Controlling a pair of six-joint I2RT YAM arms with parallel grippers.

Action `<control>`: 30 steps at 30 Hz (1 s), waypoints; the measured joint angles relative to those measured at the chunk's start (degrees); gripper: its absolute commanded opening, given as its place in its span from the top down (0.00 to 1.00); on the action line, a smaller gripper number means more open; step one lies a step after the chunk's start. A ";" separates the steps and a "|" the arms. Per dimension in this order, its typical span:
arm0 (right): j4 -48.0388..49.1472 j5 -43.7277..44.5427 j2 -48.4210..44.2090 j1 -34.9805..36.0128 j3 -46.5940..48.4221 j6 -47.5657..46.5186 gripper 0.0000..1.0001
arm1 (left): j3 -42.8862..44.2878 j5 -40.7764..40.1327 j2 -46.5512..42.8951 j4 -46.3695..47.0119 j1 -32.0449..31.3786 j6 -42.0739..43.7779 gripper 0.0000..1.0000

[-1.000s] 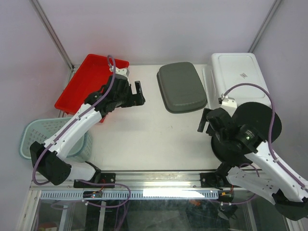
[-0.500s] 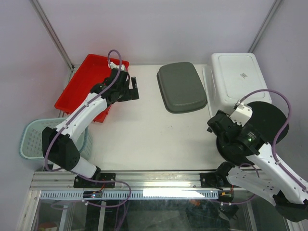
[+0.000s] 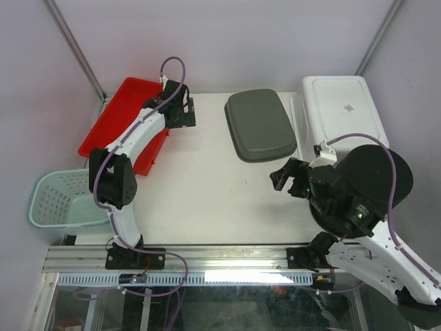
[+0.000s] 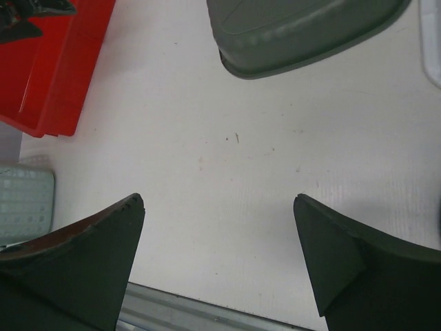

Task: Turn the large container upside down

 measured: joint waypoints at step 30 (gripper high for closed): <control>5.25 -4.83 2.82 0.00 -1.55 -1.77 0.06 | 0.55 17.16 13.03 5.66 5.90 5.66 0.41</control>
